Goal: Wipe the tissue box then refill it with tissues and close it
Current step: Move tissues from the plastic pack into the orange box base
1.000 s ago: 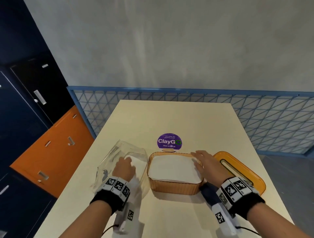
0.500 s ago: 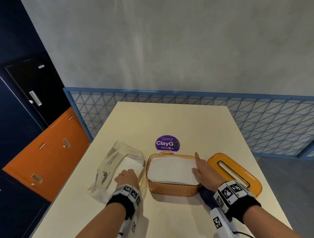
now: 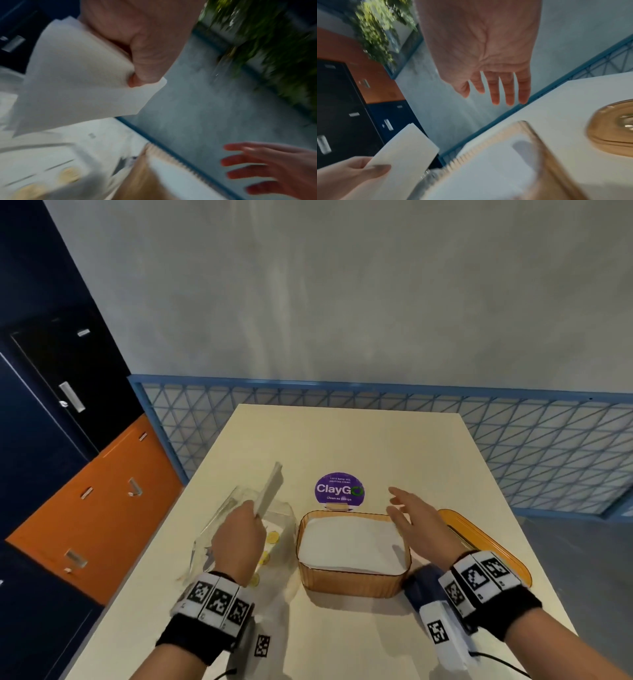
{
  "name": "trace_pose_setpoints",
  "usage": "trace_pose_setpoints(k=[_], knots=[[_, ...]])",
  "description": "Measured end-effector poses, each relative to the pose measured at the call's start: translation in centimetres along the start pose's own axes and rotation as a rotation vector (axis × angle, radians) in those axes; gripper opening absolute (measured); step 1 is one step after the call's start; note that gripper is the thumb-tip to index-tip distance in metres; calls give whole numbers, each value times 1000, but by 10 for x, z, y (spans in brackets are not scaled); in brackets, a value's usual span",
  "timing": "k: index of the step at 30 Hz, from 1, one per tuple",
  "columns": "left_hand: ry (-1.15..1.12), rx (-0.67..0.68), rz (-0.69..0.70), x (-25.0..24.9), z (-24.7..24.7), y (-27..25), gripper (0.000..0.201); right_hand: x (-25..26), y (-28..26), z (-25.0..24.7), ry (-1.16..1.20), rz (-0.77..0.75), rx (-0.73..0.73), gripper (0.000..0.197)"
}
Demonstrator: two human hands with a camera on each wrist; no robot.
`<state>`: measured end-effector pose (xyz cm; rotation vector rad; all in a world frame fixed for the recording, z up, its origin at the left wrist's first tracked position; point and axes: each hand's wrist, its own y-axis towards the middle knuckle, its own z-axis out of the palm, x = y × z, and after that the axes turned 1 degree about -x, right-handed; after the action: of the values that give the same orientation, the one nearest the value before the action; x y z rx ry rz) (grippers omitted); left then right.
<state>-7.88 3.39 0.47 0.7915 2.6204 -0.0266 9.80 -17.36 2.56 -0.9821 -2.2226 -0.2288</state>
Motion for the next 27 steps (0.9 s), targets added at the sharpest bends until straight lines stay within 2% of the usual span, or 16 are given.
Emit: trace_pose_setpoints(k=[2, 4, 6, 8, 10, 12, 14, 16, 18, 20, 21, 22, 24, 27], knots=[[-85, -98, 72, -18, -14, -11, 22, 27, 5, -4, 225, 2, 61, 40], [-160, -166, 165, -36, -19, -21, 30, 53, 8, -7, 458, 52, 158, 44], [-181, -186, 297, -47, -14, -29, 43, 74, 10, -12, 684, 149, 266, 51], [-187, -149, 483, -54, -6, -32, 56, 84, 14, -19, 822, 201, 331, 52], [-156, -71, 595, -54, 7, -32, 61, 84, 18, -25, 819, 176, 292, 34], [-167, 19, 640, -54, 18, -34, 62, 79, 23, -30, 625, 104, 192, 23], [-387, 92, 574, -52, 19, -41, 66, 75, 25, -35, 390, 28, 128, 24], [-734, 120, 392, -53, 17, -45, 68, 75, 22, -40, 235, -46, 92, 20], [-1003, 119, 154, -52, 19, -40, 63, 77, 20, -45, 214, -96, 82, 19], [-1172, 201, -75, -51, 22, -26, 61, 76, 17, -47, 251, -142, 89, 18], [-1241, 246, -145, -50, 22, -19, 59, 76, 15, -48, 280, -155, 93, 17], [-1299, 288, -173, -50, 21, -12, 58, 75, 13, -49, 315, -162, 94, 17], [-1372, 339, -136, -52, 17, -2, 51, 71, 11, -49, 374, -168, 85, 21], [-1365, 277, -76, -53, 10, 1, 37, 55, 8, -41, 486, -152, 68, 18]])
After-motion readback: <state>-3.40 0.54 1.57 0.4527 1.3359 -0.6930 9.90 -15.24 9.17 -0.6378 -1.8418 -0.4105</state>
